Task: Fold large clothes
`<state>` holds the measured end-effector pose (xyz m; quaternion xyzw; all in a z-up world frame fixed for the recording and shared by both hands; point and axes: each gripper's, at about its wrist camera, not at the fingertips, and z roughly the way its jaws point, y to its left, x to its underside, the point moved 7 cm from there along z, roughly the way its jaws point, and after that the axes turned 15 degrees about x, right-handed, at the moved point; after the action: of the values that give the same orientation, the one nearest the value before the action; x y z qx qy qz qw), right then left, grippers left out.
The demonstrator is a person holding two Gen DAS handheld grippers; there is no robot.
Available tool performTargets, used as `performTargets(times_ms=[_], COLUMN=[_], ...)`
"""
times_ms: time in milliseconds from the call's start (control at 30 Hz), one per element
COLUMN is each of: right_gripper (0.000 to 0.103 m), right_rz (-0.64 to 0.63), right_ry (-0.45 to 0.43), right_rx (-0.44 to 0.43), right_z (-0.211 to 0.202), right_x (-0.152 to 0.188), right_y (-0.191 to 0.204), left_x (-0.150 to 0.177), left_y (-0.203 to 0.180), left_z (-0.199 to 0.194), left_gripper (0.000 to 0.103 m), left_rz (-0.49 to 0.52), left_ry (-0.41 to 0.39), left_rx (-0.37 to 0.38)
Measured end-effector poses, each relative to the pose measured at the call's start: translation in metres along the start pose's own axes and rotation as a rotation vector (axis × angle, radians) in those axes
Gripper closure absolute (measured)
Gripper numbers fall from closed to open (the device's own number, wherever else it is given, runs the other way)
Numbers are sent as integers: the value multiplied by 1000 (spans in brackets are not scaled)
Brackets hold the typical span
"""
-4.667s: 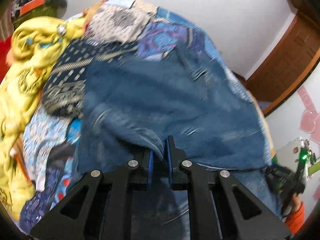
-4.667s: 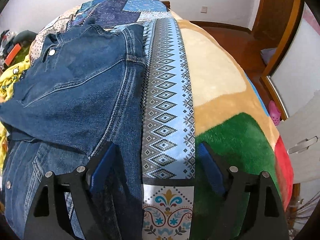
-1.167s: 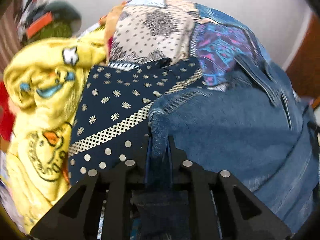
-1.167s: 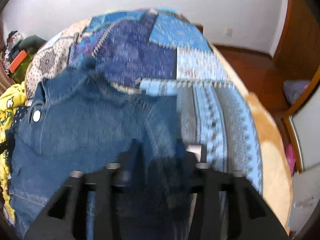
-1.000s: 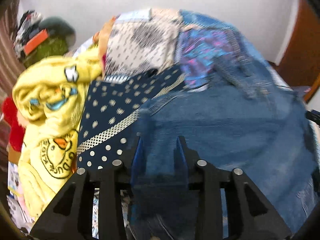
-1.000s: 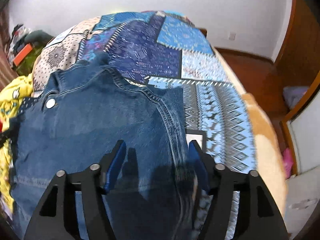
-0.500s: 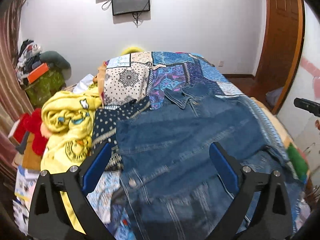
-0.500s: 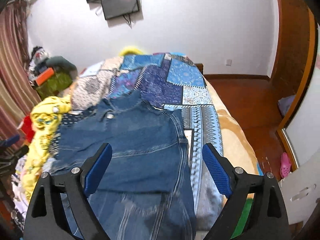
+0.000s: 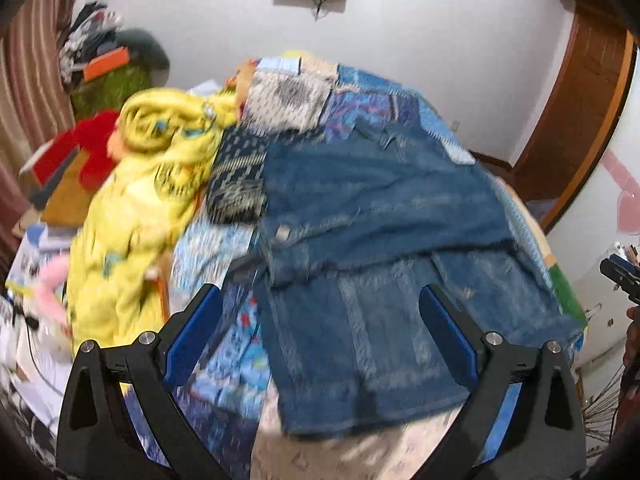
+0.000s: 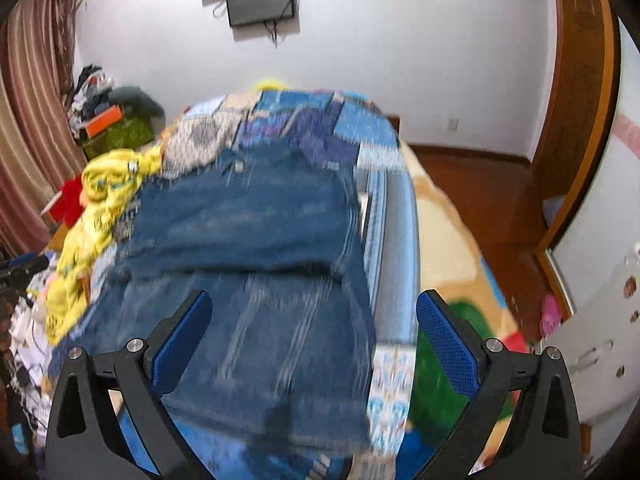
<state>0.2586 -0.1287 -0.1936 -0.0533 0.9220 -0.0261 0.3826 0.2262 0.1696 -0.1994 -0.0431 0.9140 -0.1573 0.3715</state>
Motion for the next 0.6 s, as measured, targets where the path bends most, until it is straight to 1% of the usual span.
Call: performTargets(times_ms=[100, 167, 233, 300, 333, 367, 400, 467, 567, 600], right_gripper=[1, 1, 2, 2, 2, 2, 2, 2, 2, 4], right_rz=[2, 4, 25, 64, 88, 99, 111, 115, 128, 135], right_ry=[49, 84, 100, 129, 149, 157, 179, 227, 272, 280], right_rx=[0, 29, 39, 33, 16, 7, -7, -31, -57, -69], right_z=[4, 10, 11, 13, 14, 12, 15, 19, 27, 29], right_x=[24, 39, 49, 59, 64, 69, 73, 82, 91, 93], right_y=[-2, -6, -13, -19, -22, -22, -24, -24, -22, -22], left_x=[29, 52, 71, 89, 97, 103, 108, 116, 119, 118], left_y=[9, 19, 28, 35, 37, 38, 38, 38, 37, 35], left_z=[5, 12, 19, 25, 28, 30, 33, 37, 41, 42], left_gripper=[4, 4, 4, 5, 6, 7, 7, 13, 15, 19], left_rz=[-27, -95, -163, -228, -261, -287, -325, -390, -408, -401], left_ry=[47, 74, 104, 135, 149, 158, 165, 159, 148, 147], left_rx=[6, 30, 45, 69, 87, 107, 142, 195, 207, 212])
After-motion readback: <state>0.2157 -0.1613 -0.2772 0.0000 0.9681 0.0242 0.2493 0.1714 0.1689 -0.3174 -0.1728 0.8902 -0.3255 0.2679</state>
